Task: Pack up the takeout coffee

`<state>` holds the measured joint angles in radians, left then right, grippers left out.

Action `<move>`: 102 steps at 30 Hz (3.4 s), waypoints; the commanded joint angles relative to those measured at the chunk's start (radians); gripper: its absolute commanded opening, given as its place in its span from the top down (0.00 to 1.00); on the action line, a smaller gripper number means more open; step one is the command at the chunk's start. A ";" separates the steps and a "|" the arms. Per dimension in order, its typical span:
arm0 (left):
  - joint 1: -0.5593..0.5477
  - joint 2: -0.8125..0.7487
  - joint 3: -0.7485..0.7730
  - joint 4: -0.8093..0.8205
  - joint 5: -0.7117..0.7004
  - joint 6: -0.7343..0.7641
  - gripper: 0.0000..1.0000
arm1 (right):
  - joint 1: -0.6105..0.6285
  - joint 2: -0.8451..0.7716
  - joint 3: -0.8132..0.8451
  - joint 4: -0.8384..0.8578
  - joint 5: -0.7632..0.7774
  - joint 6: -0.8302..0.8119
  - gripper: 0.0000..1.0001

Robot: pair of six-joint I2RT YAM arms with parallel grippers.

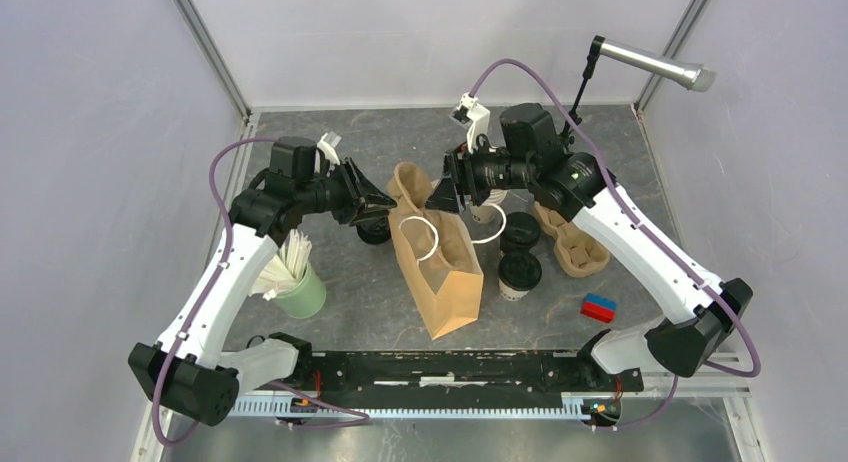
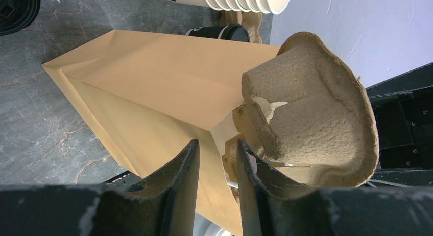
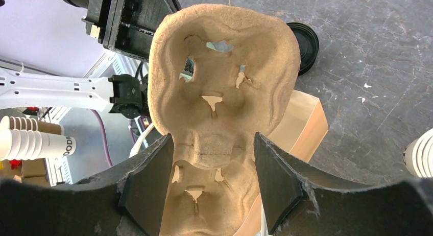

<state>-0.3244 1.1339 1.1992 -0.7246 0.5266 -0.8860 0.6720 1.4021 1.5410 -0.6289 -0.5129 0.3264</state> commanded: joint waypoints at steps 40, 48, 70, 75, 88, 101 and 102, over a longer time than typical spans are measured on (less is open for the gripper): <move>-0.017 0.018 0.008 0.010 0.009 -0.004 0.67 | -0.015 0.002 -0.063 0.052 -0.110 0.054 0.29; -0.019 0.015 0.004 0.010 0.007 -0.005 0.68 | -0.015 -0.001 -0.054 0.049 -0.114 0.058 0.37; -0.024 0.019 0.005 0.010 0.003 -0.008 0.68 | -0.015 0.007 -0.117 0.043 -0.187 0.112 0.38; -0.024 0.018 0.006 0.010 0.003 -0.010 0.68 | -0.014 0.014 -0.119 0.038 -0.187 0.111 0.35; -0.030 0.022 0.009 0.010 -0.003 -0.013 0.68 | -0.015 -0.002 -0.207 0.148 -0.224 0.169 0.43; -0.032 0.018 0.009 0.010 -0.008 -0.013 0.76 | -0.014 -0.004 -0.064 0.027 -0.086 0.105 0.63; -0.033 0.019 0.008 0.010 -0.007 -0.012 0.77 | -0.014 -0.009 -0.066 0.030 -0.075 0.107 0.64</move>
<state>-0.3511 1.1522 1.1965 -0.7254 0.5255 -0.8871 0.6590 1.4075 1.4113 -0.5503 -0.6682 0.4702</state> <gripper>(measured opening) 0.254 0.414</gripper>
